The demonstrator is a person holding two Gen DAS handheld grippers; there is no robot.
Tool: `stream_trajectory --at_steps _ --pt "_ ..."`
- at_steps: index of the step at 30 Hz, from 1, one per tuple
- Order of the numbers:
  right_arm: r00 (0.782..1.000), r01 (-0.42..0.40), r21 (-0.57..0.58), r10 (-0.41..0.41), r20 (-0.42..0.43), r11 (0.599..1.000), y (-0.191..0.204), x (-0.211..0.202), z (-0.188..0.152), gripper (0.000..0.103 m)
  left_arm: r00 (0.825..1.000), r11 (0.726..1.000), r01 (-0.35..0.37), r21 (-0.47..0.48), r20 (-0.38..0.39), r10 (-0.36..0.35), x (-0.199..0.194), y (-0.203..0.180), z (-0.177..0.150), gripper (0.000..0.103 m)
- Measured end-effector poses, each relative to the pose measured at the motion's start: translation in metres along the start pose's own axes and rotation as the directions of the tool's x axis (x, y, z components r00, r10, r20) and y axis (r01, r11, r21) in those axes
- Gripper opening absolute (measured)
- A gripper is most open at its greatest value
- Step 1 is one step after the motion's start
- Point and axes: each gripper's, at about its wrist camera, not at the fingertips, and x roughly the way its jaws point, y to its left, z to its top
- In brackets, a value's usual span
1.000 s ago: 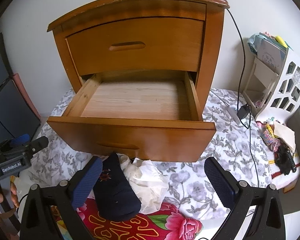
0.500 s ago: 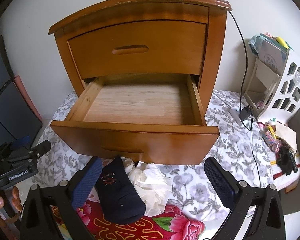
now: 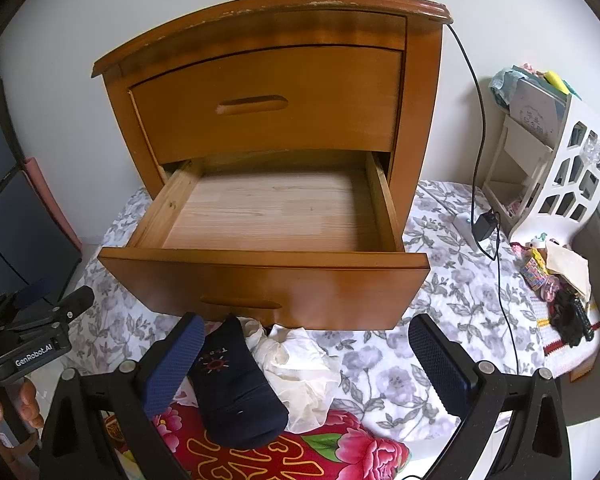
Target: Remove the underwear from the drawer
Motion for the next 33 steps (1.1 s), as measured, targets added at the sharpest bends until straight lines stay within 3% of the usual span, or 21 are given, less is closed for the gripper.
stream_trajectory --at_steps 10,33 --pt "1.000 -0.009 -0.006 0.009 -0.010 1.000 0.003 0.003 -0.002 0.103 1.000 0.999 0.026 0.028 -0.011 -0.026 0.001 -0.008 -0.002 0.093" --pt "0.999 -0.016 -0.009 0.016 -0.028 1.000 0.004 0.009 -0.005 0.103 0.999 0.998 0.003 0.063 -0.040 0.000 0.008 -0.014 -0.006 0.093"
